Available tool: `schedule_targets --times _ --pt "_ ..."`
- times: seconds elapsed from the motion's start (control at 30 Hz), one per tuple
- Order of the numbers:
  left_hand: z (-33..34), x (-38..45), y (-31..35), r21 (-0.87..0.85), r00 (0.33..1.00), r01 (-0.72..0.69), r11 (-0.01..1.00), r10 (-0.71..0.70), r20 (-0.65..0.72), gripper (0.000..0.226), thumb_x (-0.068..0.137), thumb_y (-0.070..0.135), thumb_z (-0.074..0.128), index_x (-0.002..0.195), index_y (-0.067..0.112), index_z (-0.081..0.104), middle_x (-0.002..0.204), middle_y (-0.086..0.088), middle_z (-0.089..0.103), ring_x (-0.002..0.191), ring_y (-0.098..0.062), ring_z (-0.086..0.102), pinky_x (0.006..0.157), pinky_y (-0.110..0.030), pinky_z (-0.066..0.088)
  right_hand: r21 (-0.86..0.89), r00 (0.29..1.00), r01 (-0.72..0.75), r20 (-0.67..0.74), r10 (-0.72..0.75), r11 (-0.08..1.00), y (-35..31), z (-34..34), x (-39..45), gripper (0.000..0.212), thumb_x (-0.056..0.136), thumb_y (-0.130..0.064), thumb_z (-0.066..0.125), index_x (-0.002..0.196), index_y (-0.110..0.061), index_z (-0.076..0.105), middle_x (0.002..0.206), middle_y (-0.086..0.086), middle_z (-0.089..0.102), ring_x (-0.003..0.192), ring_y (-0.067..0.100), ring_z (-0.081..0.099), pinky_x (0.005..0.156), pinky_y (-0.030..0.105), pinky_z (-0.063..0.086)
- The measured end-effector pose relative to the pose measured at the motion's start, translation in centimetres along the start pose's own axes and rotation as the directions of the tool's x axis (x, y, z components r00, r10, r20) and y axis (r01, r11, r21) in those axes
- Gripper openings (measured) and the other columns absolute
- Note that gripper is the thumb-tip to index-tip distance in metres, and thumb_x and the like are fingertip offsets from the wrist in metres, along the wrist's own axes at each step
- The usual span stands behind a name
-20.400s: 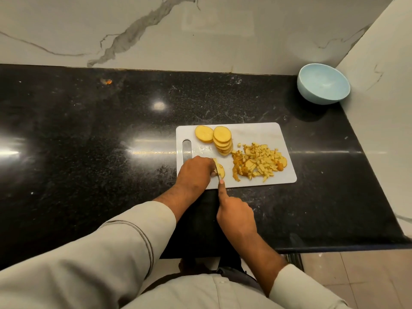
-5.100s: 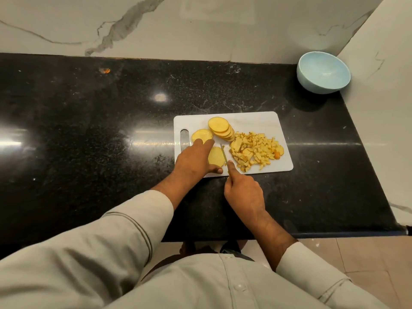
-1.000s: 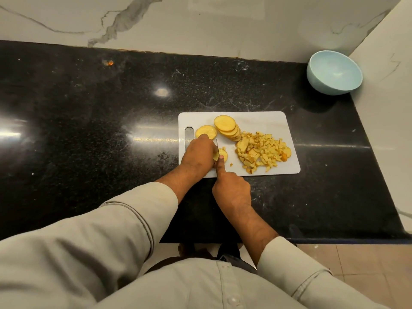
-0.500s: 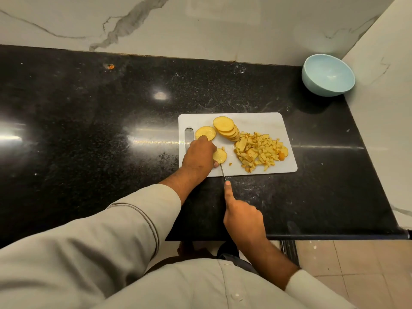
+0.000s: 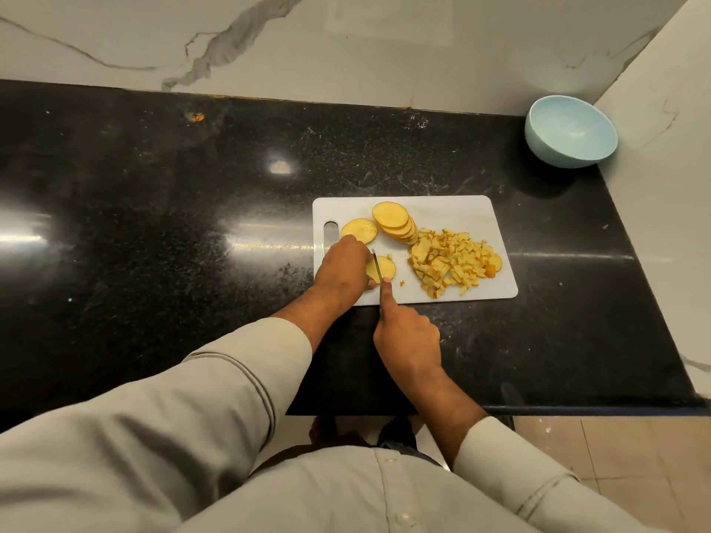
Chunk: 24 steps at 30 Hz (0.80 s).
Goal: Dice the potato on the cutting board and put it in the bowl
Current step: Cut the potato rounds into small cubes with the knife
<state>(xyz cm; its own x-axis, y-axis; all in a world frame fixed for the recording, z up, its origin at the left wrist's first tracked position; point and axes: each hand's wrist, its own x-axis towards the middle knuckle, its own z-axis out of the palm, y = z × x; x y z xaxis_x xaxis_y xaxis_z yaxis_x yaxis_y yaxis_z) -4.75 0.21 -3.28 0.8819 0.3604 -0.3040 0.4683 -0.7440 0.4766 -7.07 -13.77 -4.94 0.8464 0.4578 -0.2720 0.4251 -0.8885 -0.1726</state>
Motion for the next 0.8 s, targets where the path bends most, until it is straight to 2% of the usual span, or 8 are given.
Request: schedule_targets --times 0.13,0.23,0.33,0.43,0.57,0.73,0.8 --pt "-0.3 0.1 0.2 -0.003 1.000 0.005 1.000 -0.005 0.013 0.038 0.074 0.014 0.080 0.109 0.002 0.070 0.113 -0.014 0.065 0.101 -0.030 0.062 0.084 -0.036 0.052 -0.004 1.000 -0.019 0.017 0.019 1.000 -0.7 0.4 0.7 0.072 0.092 -0.018 0.039 0.153 -0.028 0.004 0.068 0.001 0.039 0.066 0.025 0.052 0.053 0.033 0.029" --pt "-0.2 0.0 0.3 0.000 1.000 -0.003 1.000 0.003 -0.003 0.035 0.076 0.012 0.077 0.109 0.002 0.069 0.114 -0.014 0.063 0.101 -0.031 0.061 0.081 -0.035 0.051 0.003 1.000 -0.006 0.025 0.006 1.000 -1.1 0.7 1.4 0.073 0.091 -0.018 0.040 0.154 -0.026 0.003 0.078 0.004 0.052 0.076 0.028 0.060 0.057 0.034 0.032" --pt "-0.1 -0.1 0.3 0.003 0.999 -0.008 1.000 0.008 -0.038 0.029 0.080 0.008 0.071 0.108 0.001 0.068 0.113 -0.015 0.062 0.102 -0.031 0.060 0.081 -0.036 0.051 0.007 1.000 -0.006 0.028 0.006 1.000 -1.1 0.8 1.8 0.073 0.091 -0.018 0.041 0.154 -0.025 0.002 0.088 0.007 0.060 0.071 0.026 0.055 0.057 0.034 0.032" --pt "-0.1 -0.4 0.5 0.038 0.999 -0.019 0.999 0.020 -0.045 0.033 0.081 0.012 0.072 0.112 0.004 0.067 0.113 -0.015 0.060 0.103 -0.032 0.058 0.082 -0.037 0.051 0.006 0.997 -0.014 0.073 0.014 1.000 -0.8 0.5 1.5 0.075 0.091 -0.018 0.041 0.153 -0.026 0.000 0.086 0.007 0.058 0.068 0.024 0.048 0.057 0.034 0.032" --pt "0.0 -0.4 0.5 0.043 0.999 -0.013 0.999 0.015 -0.035 0.040 0.079 0.017 0.077 0.116 0.006 0.066 0.113 -0.013 0.059 0.107 -0.030 0.056 0.087 -0.039 0.050 -0.032 0.995 -0.008 0.095 0.011 0.999 -0.2 0.6 -0.9 0.077 0.091 -0.018 0.041 0.153 -0.024 -0.005 0.072 0.002 0.043 0.060 0.021 0.042 0.053 0.033 0.031" --pt "0.1 -0.2 0.0 -0.007 1.000 -0.001 1.000 0.001 -0.016 0.050 0.078 0.017 0.078 0.124 0.009 0.062 0.122 -0.013 0.054 0.114 -0.031 0.052 0.092 -0.037 0.045 -0.077 0.994 -0.016 0.109 0.024 0.997 1.2 1.0 -4.8 0.071 0.096 -0.021 0.035 0.152 -0.028 -0.007 0.079 0.002 0.055 0.061 0.020 0.044 0.056 0.032 0.035" --pt "0.2 -0.2 -0.3 -0.022 1.000 -0.004 1.000 0.004 -0.002 0.053 0.078 0.018 0.078 0.127 0.011 0.060 0.125 -0.012 0.054 0.117 -0.031 0.051 0.095 -0.036 0.044 -0.072 0.995 -0.012 0.099 0.019 0.997 1.8 0.8 -5.5 0.067 0.098 -0.023 0.033 0.152 -0.031 -0.006 0.079 0.000 0.055 0.064 0.021 0.050 0.056 0.031 0.035"
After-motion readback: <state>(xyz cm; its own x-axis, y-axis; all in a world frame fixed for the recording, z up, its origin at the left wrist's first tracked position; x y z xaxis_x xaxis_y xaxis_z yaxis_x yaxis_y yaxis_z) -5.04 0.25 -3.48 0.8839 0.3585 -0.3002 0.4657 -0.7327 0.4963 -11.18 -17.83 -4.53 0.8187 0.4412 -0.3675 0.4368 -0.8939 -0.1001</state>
